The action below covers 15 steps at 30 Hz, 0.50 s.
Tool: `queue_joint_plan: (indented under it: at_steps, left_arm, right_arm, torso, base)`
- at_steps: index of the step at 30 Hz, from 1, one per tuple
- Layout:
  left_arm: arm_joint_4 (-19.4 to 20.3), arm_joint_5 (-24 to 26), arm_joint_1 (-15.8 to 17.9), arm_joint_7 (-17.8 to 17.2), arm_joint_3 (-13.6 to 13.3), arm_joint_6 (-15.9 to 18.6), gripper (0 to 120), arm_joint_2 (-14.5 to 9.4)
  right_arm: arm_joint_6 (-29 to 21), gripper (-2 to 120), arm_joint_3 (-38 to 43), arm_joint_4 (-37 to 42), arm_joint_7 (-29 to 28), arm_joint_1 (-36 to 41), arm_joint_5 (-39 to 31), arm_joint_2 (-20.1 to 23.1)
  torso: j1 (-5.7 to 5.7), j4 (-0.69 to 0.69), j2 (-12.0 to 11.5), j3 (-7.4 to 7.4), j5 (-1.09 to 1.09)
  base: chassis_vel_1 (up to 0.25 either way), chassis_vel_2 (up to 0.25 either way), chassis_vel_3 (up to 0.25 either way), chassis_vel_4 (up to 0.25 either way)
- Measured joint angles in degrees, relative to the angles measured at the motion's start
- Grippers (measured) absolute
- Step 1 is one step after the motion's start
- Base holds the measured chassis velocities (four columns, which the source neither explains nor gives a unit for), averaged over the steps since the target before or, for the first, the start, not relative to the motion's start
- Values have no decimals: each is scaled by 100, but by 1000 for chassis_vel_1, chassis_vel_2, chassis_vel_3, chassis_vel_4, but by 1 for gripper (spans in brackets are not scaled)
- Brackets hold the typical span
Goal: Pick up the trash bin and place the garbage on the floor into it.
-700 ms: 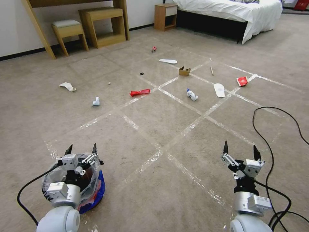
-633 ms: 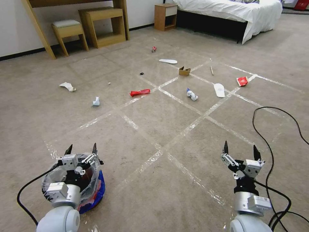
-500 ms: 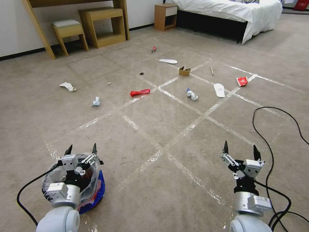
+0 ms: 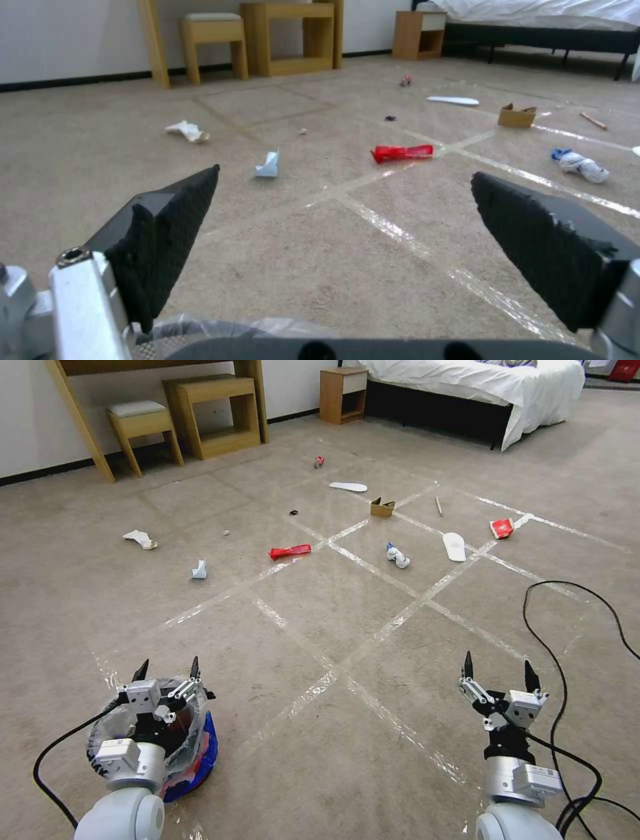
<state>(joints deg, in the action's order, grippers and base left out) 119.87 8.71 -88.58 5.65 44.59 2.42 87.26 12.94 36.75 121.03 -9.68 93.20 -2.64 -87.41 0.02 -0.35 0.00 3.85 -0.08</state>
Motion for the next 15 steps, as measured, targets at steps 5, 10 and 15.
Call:
queue_joint_plan:
  at_steps: [5, 10, 15]
  left_arm:
    - [-2, 103, -39, 0, 23, 13, 100, -43]
    - [-18, 421, -176, -17, 19, 98, 100, -272]
    - [-30, 458, -219, -17, 100, 60, 100, -442]
  right_arm:
    - [0, 100, 9, 9, -7, -9, -52, 93]
    - [-5, 100, 138, 86, -33, -48, -294, 351]
    - [-53, 100, 245, 91, -64, -134, -443, 457]
  torso:
    - [0, 0, 0, 0, 0]
    - [0, 0, 0, 0, 0]
    - [0, 0, 0, 0, 0]
  base:
    - [0, 0, 0, 0]
    - [0, 0, 0, 0]
    - [0, 0, 0, 0]
